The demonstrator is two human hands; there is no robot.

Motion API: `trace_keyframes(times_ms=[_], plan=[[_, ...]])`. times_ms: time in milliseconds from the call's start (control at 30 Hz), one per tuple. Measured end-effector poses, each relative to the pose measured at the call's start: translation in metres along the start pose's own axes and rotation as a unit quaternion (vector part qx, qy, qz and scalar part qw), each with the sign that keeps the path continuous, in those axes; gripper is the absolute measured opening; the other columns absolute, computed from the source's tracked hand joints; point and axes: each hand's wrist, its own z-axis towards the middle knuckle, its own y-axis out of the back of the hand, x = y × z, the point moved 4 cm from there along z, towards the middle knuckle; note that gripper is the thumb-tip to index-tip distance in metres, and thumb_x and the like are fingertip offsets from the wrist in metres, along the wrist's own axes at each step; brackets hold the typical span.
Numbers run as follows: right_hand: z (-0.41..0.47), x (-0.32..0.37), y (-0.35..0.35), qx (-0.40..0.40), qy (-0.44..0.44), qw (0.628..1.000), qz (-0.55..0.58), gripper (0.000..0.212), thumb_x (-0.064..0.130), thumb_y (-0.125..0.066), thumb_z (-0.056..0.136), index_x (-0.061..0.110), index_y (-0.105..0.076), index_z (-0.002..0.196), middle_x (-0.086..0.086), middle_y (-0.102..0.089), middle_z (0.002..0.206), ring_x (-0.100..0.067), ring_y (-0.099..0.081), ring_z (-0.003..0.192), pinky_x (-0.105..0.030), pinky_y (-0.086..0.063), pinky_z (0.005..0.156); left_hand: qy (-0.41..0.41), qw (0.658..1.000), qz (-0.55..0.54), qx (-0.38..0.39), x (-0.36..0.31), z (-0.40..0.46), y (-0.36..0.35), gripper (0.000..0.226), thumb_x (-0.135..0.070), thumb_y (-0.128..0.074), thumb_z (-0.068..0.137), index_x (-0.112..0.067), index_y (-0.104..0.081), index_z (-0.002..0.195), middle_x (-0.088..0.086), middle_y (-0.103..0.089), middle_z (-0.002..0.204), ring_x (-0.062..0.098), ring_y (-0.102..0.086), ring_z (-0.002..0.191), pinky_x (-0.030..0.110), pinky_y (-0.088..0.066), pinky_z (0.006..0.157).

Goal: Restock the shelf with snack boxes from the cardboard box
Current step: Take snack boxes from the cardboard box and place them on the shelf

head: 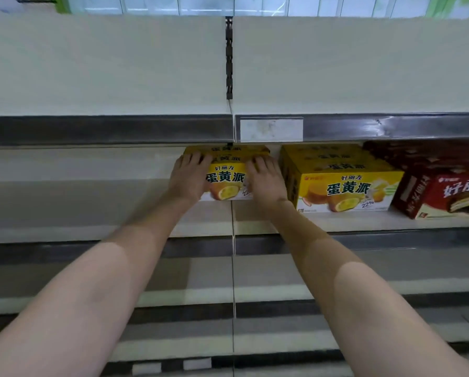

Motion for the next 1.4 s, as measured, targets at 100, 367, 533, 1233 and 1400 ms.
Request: trace_keyframes(times_ms=[100, 367, 533, 1233, 1400], plan=[[0.0, 0.003, 0.005, 0.016, -0.008, 1.0, -0.008, 0.059, 0.024, -0.059, 0.094, 0.014, -0.036, 0.146, -0.013, -0.044, 0.144, -0.035, -0.032, 0.141, -0.046, -0.016, 0.122, 0.009, 1.0, 0.01, 0.009, -0.005, -0.002, 0.003, 0.098, -0.053, -0.085, 0.061, -0.018, -0.04, 0.14, 0.011, -0.048, 0.138, 0.034, -0.041, 0.13, 0.044, -0.029, 0.111], [-0.016, 0.005, 0.042, 0.038, -0.005, 0.999, -0.027, 0.06, 0.014, -0.052, 0.095, 0.008, -0.028, 0.15, -0.015, -0.032, 0.153, -0.033, -0.026, 0.143, -0.043, -0.021, 0.117, 0.003, 0.998, 0.053, -0.024, -0.048, -0.014, 0.034, 0.067, -0.024, -0.072, 0.078, -0.02, -0.045, 0.139, 0.011, -0.051, 0.137, 0.032, -0.046, 0.124, 0.041, -0.036, 0.099], [-0.049, -0.003, 0.071, 0.005, -0.028, 0.999, -0.02, 0.047, 0.005, -0.058, 0.085, 0.003, -0.053, 0.132, -0.022, -0.049, 0.139, -0.039, -0.044, 0.128, -0.045, -0.036, 0.103, -0.022, 0.993, -0.101, 0.059, -0.078, -0.03, 0.042, 0.025, -0.015, -0.059, 0.091, -0.018, -0.058, 0.115, 0.008, -0.062, 0.111, 0.031, -0.059, 0.097, 0.034, -0.043, 0.071], [-0.57, 0.028, 0.163, 0.158, -0.538, 0.821, -0.11, 0.024, 0.011, -0.059, 0.087, 0.009, -0.06, 0.111, -0.016, -0.057, 0.112, -0.037, -0.052, 0.107, -0.043, -0.042, 0.087, -0.422, 0.744, -0.396, 0.335, -0.384, -0.376, 0.017, 0.01, -0.018, -0.062, 0.08, -0.021, -0.055, 0.074, 0.002, -0.06, 0.075, 0.02, -0.058, 0.073, 0.029, -0.043, 0.064], [-0.678, 0.062, 0.189, 0.162, -0.64, 0.742, -0.118, 0.026, 0.017, -0.053, 0.092, 0.012, -0.058, 0.118, -0.011, -0.058, 0.115, -0.032, -0.05, 0.111, -0.041, -0.042, 0.092, -0.455, 0.674, -0.417, 0.408, -0.424, -0.482, 0.008, 0.004, -0.018, -0.062, 0.073, -0.02, -0.061, 0.076, 0.003, -0.063, 0.072, 0.029, -0.064, 0.074, 0.034, -0.053, 0.069]])
